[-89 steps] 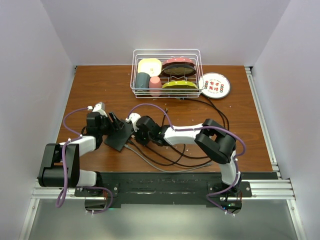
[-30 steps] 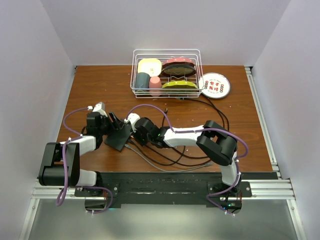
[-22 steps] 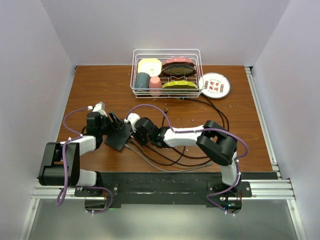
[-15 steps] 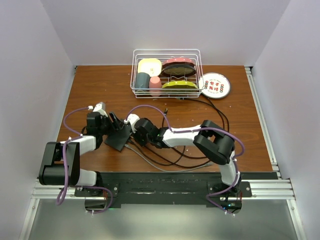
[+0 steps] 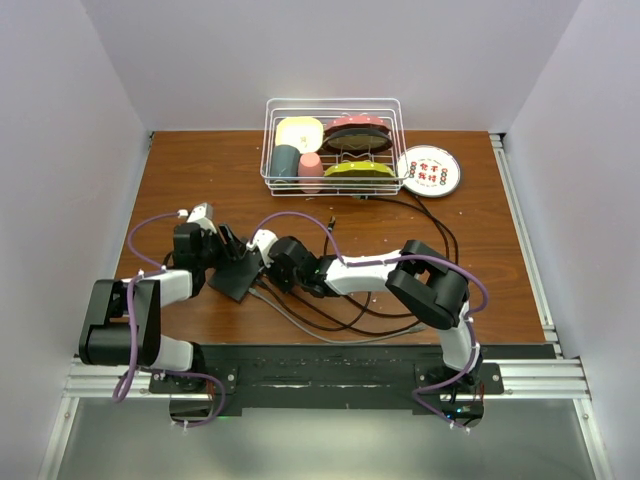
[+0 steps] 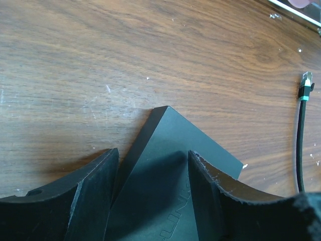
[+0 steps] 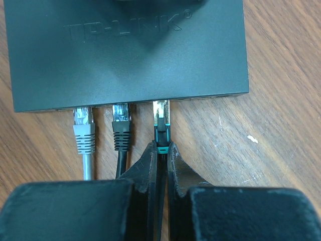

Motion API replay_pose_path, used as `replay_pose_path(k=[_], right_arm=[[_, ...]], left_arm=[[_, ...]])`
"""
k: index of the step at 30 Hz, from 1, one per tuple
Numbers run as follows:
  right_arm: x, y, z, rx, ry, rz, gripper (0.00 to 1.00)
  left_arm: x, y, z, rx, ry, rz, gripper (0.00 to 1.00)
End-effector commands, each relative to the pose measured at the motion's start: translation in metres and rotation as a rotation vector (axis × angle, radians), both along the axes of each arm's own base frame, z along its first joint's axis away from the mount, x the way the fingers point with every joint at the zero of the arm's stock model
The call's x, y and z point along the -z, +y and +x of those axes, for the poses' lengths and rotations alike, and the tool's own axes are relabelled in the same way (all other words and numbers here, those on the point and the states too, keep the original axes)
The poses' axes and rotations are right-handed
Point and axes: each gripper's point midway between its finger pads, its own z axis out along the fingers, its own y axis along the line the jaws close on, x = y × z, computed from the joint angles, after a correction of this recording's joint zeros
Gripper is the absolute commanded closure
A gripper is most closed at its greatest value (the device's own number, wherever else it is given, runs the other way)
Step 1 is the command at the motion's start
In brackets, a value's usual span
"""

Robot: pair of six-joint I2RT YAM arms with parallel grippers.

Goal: Insert the plug into the switch port

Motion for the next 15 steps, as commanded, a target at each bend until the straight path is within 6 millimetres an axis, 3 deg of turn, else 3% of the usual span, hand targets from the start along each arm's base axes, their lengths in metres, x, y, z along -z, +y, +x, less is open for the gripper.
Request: replay_pose_path(k=[1, 15], right_arm=[[-0.044, 0.024, 0.015, -0.021, -0.122, 0.141, 1.0], [-0.065, 0.03, 0.026, -0.014, -0.146, 0.189, 1.0]], left_arm=[[0.002, -0.027, -0.01, 0.117, 0.042, -0.069, 0.39], [0.006, -0.033, -0.013, 0.141, 0.06, -0.081, 0.43]])
